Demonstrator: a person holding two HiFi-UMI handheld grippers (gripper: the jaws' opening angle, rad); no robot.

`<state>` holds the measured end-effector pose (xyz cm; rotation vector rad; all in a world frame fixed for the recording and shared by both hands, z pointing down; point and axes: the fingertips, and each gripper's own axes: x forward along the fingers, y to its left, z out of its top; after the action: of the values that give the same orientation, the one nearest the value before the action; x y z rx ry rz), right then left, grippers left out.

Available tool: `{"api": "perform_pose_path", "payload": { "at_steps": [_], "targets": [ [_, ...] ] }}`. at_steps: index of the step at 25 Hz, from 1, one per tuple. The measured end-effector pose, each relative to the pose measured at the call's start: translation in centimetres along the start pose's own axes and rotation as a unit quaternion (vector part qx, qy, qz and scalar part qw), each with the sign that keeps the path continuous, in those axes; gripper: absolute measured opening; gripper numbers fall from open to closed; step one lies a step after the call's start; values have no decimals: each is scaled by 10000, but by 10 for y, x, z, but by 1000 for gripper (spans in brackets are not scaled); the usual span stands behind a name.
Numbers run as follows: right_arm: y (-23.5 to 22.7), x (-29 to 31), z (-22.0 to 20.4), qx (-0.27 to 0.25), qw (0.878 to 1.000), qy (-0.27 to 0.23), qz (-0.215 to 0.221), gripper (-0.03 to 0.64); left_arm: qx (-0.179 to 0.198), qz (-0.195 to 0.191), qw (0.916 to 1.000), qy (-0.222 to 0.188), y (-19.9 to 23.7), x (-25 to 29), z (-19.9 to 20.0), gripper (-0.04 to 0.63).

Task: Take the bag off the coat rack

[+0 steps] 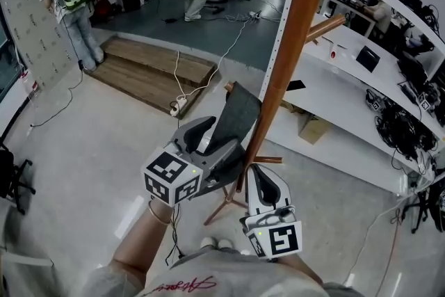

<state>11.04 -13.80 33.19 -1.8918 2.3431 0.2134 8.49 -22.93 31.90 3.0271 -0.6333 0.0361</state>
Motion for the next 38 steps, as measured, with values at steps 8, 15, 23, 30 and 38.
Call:
{"api": "perform_pose_path", "payload": {
  "at_steps": [8,15,23,30,38],
  "targets": [
    [-9,2,4,-47,10000,-59,-48,17,-131,-999,9940,418,-19,8,-9,275],
    [-9,0,2,-73,9999,-53,-93,17,-13,-1084,9924,584,-20,26,-19,275],
    [-17,-7,4,-105,9997,-36,-234,17,260,-1185,9874,1012,-24,44,-36,273],
    [-24,-7,-3,-67,9996,8,-263,17,566,-1144,9862,1052,-22,48,-40,132],
    [-21,2,-6,-38,9998,49,-189,17,566,-845,9914,823,-16,46,-32,18]
  ]
}}
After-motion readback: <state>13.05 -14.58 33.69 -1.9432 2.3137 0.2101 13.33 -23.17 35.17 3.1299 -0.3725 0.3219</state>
